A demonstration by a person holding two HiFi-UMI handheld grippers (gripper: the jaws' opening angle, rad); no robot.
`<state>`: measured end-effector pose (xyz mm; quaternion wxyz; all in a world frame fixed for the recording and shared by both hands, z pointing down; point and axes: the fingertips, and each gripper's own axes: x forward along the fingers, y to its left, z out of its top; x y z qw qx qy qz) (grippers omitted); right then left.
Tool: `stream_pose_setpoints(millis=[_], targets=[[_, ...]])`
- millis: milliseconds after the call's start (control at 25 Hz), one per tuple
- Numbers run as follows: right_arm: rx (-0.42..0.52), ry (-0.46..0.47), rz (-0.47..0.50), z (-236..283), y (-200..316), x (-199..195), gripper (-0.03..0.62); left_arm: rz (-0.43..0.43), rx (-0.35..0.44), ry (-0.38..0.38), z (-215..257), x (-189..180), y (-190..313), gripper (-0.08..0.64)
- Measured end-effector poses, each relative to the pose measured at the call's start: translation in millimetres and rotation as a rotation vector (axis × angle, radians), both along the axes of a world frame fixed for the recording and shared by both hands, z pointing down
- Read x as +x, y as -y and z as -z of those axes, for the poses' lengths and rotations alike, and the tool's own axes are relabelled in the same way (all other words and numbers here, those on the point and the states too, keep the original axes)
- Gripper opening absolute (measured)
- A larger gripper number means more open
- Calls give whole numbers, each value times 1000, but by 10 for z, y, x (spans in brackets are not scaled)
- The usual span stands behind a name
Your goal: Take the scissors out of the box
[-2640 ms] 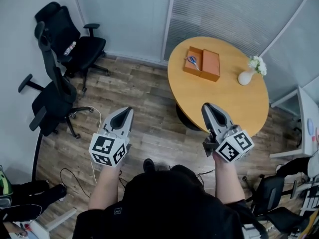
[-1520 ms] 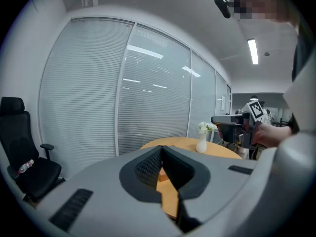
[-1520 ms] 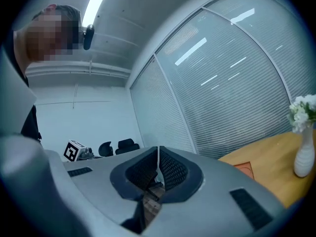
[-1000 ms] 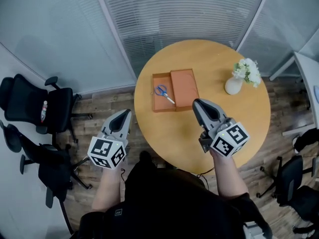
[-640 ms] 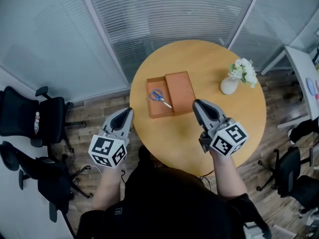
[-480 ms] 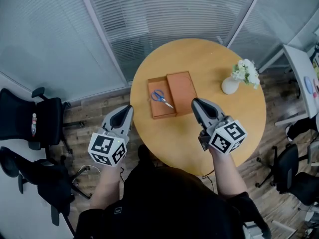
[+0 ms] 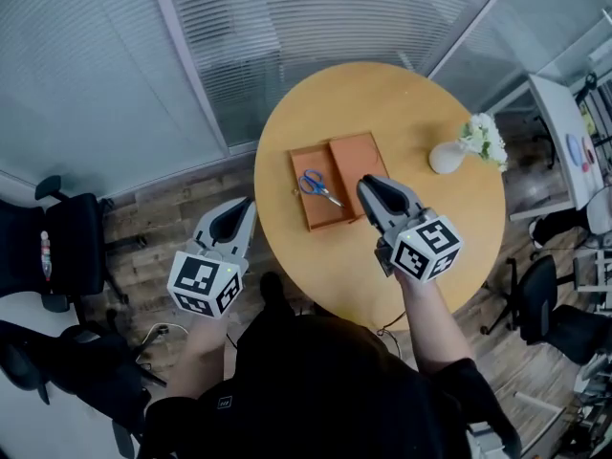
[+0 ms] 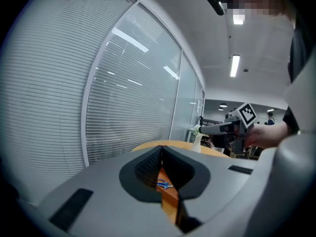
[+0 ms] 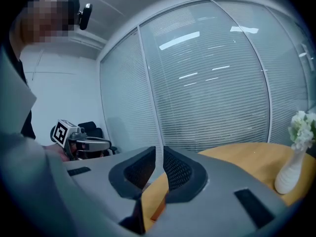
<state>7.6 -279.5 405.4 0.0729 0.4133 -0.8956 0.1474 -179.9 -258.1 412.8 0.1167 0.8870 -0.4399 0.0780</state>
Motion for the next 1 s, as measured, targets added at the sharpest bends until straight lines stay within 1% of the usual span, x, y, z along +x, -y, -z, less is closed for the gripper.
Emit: stream_pose_setpoints(millis=[200,320,440,560,680,920,1000], targets=[[-17,-106,-33,-131,90,-187,40,-71,-6,-36,-37,-96,154,14],[-30,-175,-41,-259,171,-294,41,-105,-3,-36,-28,-165,234,14],[-49,-213,-34,-397,250,-374,44,-119,-6,-30,-57,-198,314,14],[-74,-232,-17,-542,303,-416,58,-122,-10,-29,-84,-176,359,14],[-115,-254,13,-734,380,-456,89,-114,-21,-29,-112,-155,381,14],[-259,-336,95,-1345,562,-514,147,-86,-63,-30,-271,-149,417,14],[-296,-366,121,-1551,623,-544,156,-78,-83,-33,-365,-144,444,14]])
